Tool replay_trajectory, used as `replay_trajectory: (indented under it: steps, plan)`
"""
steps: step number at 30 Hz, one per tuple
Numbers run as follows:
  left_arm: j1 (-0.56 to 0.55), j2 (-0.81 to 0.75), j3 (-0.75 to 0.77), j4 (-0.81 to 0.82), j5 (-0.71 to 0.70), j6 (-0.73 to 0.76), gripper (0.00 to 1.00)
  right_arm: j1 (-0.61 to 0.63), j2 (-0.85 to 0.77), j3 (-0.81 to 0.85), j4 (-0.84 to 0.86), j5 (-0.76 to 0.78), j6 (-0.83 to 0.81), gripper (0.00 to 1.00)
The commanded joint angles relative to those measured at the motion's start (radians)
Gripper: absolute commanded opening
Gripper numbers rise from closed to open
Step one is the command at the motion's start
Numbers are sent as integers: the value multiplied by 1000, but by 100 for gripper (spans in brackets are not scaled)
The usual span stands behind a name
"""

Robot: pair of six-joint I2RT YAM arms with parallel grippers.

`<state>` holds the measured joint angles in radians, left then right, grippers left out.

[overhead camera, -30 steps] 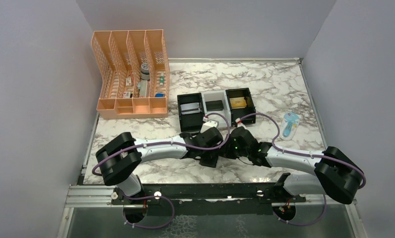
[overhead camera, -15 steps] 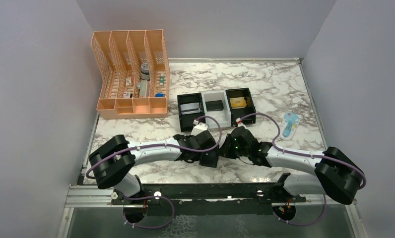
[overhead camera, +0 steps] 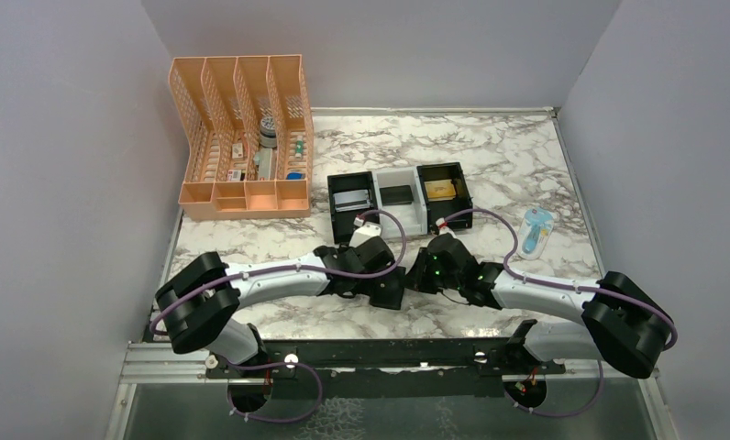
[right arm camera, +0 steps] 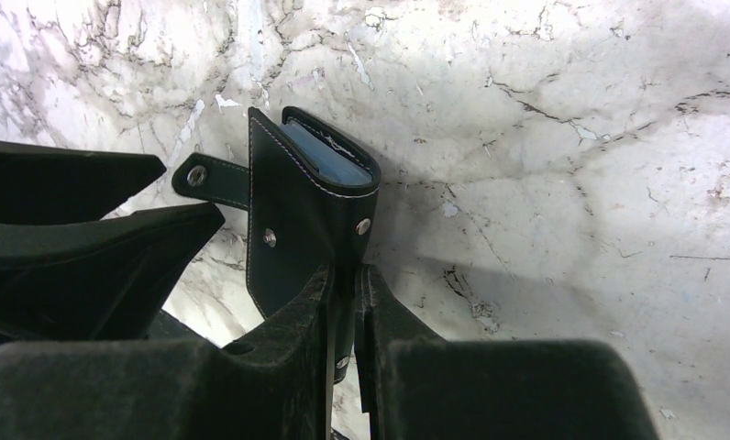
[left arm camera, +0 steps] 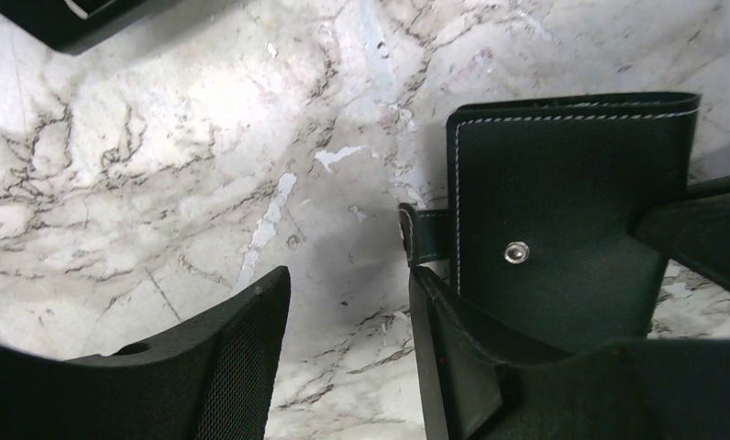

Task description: Take the credit cards out of the card holder

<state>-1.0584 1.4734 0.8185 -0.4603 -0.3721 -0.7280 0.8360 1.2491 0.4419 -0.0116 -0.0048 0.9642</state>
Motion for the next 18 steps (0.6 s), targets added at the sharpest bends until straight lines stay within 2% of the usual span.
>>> replay_trajectory:
  steps: [1, 5, 8, 12, 14, 16, 18]
  plan:
    - [26, 6, 21, 93, 78, 52, 53, -5, -4, 7, -14, 3, -23, 12]
    - [47, 23, 11, 152, 139, 58, 51, -5, -4, 4, -13, 2, -23, 12]
    - [63, 26, 0, 173, 173, 51, 41, -5, -5, 0, -13, 4, -21, 12]
    - [69, 13, -19, 186, 193, 28, 40, -5, -5, 0, -14, 5, -23, 12]
    - [73, 8, -21, 191, 209, 13, 43, -5, -1, 2, -11, 4, -25, 12]
    - [74, 5, -18, 196, 220, -1, 56, -5, 4, 4, -11, 2, -25, 12]
    - [74, 9, -11, 193, 219, -16, 58, -6, 8, 7, -8, -1, -26, 12]
